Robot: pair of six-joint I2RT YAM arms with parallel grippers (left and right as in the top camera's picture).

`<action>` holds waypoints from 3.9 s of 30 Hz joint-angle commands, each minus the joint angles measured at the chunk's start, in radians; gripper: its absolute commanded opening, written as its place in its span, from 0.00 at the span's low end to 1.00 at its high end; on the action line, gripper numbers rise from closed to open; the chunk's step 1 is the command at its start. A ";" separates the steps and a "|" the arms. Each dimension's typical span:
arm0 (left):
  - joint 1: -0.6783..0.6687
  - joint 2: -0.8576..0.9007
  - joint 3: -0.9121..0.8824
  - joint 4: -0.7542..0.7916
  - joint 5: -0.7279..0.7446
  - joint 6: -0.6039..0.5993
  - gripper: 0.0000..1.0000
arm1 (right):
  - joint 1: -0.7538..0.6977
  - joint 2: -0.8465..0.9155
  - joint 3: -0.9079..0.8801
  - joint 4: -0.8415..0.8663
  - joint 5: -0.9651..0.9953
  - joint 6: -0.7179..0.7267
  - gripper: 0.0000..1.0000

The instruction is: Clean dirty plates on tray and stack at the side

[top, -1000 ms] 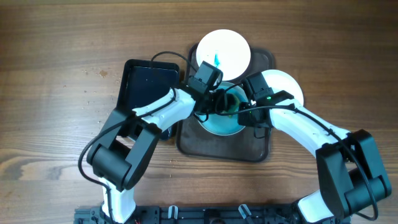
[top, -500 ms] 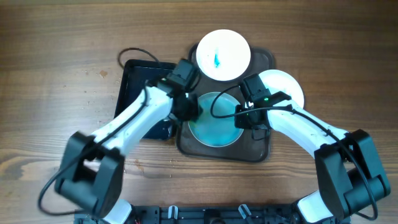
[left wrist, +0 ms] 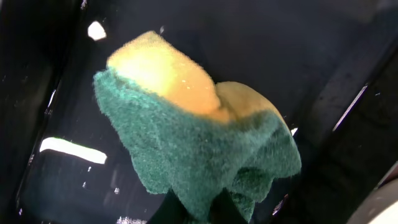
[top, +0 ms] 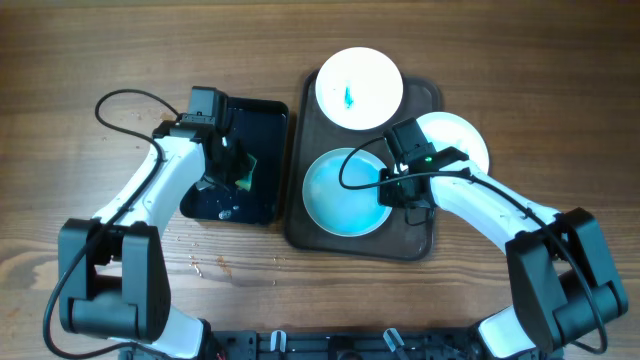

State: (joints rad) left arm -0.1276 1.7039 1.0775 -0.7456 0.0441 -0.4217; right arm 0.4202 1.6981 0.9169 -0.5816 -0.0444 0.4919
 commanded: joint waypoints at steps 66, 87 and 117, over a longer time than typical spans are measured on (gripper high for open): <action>0.198 -0.700 0.092 -0.344 0.146 0.033 1.00 | 0.555 0.046 0.401 0.990 0.866 -1.278 0.04; 0.198 -0.666 0.092 -0.307 0.146 0.033 1.00 | -0.708 -0.367 0.400 -0.196 -0.190 0.056 0.04; 0.198 -0.636 0.092 -0.322 0.146 0.034 1.00 | -0.738 0.116 0.206 -0.365 -0.173 -0.283 0.67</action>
State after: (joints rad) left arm 0.0616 1.0660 1.1522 -1.0672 0.1818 -0.3973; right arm -0.3340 1.8347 1.2026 -1.0061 -0.2974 0.1146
